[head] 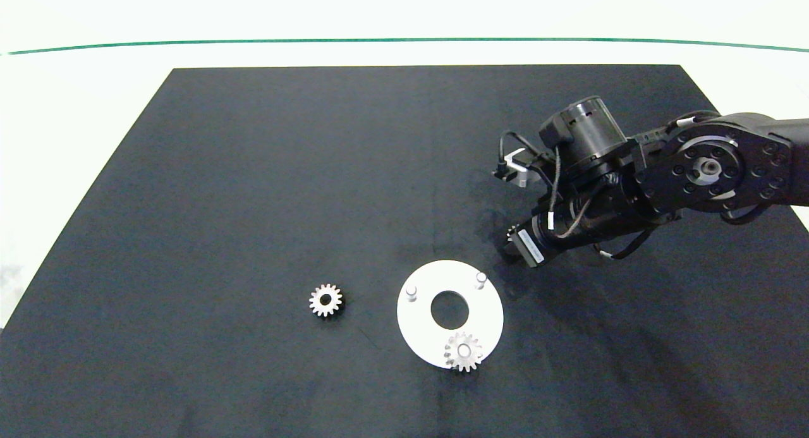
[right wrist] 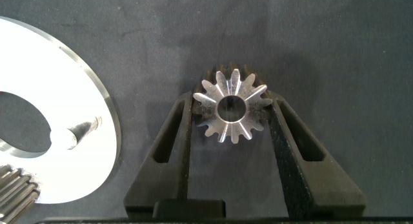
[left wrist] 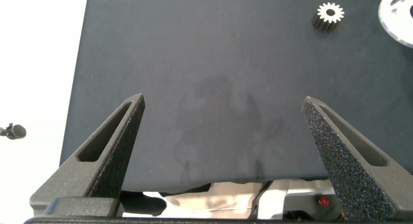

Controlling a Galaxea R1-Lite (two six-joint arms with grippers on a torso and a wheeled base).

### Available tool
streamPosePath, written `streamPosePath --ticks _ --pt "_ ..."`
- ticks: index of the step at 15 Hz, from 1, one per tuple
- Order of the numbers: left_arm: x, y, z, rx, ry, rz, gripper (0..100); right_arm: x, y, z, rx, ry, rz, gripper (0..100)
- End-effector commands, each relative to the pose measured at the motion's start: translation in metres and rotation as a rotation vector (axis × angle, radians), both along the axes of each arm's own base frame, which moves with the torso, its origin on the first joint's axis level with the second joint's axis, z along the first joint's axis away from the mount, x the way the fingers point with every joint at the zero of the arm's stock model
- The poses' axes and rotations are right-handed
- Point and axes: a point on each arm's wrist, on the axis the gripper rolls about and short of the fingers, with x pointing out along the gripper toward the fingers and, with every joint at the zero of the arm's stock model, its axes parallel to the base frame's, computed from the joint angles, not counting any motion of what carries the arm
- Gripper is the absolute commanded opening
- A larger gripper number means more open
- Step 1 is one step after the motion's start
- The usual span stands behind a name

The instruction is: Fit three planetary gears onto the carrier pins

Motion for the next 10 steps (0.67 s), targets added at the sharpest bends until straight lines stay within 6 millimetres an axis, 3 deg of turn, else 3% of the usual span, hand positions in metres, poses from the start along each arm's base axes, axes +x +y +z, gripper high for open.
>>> streamPosePath --ticks 1,10 --pt "-0.0009 -0.0001 -0.0002 0.0 -0.003 0.002 100 -0.0011 -0.0004 0.002 -0.001 -0.004 0.002 31" --pt "-0.0014 -0.0003 -0.0002 -0.002 -0.004 -0.006 100 -0.0028 -0.0007 0.0013 -0.007 -0.001 0.006 13"
